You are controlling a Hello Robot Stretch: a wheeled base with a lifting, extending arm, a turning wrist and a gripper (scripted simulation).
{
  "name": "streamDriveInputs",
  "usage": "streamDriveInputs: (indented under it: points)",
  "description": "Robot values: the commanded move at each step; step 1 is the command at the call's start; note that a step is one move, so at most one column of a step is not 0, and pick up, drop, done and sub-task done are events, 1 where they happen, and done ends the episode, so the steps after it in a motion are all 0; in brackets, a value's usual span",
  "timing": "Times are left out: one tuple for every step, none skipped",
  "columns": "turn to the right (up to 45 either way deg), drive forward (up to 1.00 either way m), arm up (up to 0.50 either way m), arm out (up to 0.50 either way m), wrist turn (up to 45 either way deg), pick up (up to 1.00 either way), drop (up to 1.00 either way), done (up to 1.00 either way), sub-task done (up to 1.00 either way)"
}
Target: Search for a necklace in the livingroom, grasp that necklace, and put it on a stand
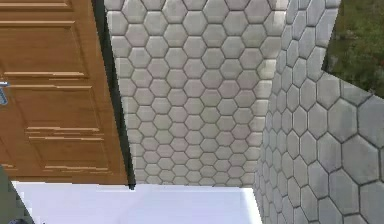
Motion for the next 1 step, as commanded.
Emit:
streamDriveInputs:
  points:
    - [0.0,0.75,0.00,0.00,0.0,0.00,0.00,0.00,0.00]
